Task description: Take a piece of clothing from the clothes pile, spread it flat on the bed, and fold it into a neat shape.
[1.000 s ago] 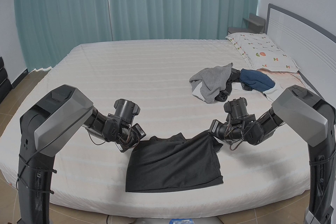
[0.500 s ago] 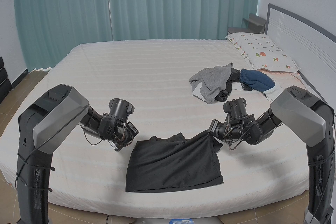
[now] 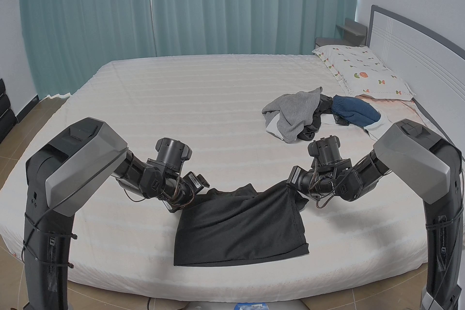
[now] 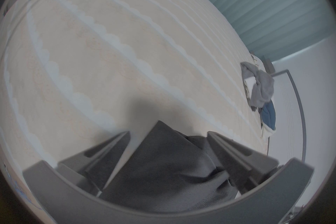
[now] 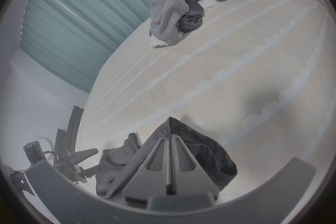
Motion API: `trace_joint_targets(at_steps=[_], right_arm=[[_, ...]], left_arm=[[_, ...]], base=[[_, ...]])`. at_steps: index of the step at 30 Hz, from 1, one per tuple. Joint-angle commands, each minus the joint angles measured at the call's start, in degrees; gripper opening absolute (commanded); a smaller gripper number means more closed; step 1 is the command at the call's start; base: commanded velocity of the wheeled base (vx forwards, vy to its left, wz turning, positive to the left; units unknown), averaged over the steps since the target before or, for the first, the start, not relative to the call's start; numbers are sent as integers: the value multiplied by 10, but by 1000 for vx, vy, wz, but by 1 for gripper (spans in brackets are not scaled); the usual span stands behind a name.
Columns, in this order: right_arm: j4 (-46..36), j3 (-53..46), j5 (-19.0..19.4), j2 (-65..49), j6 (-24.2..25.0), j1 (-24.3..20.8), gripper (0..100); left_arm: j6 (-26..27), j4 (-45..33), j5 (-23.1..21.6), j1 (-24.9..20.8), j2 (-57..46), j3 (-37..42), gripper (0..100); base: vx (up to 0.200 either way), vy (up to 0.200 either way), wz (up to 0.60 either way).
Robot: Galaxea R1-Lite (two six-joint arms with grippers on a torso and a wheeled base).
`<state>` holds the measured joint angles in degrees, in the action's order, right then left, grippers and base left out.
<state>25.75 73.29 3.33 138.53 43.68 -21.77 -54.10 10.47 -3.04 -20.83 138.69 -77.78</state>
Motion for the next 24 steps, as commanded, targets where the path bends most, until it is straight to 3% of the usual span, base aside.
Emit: trace_joint_targets(at_steps=[1, 2, 3, 12, 21, 24], right_arm=[[0, 1, 0, 1, 0, -1, 0], [0, 1, 0, 0, 0, -1, 0], [-1, 1, 0, 0, 0, -1, 0], [0, 5, 0, 5, 0, 2, 0], [0, 13, 0, 9, 0, 3, 0], [0, 17, 0, 10, 0, 3, 0]], left_arm=[[1, 2, 0, -6, 5, -1, 100], [1, 2, 0, -6, 5, -1, 100], [1, 2, 0, -6, 5, -1, 0], [0, 0, 7, -5, 7, 0, 0], [-5, 0, 79, 10, 1, 3, 0], [-10, 0, 81, 14, -3, 8, 0]], base=[[0, 0, 0], [0, 0, 0], [0, 0, 0], [0, 0, 0], [0, 0, 0], [0, 0, 0]])
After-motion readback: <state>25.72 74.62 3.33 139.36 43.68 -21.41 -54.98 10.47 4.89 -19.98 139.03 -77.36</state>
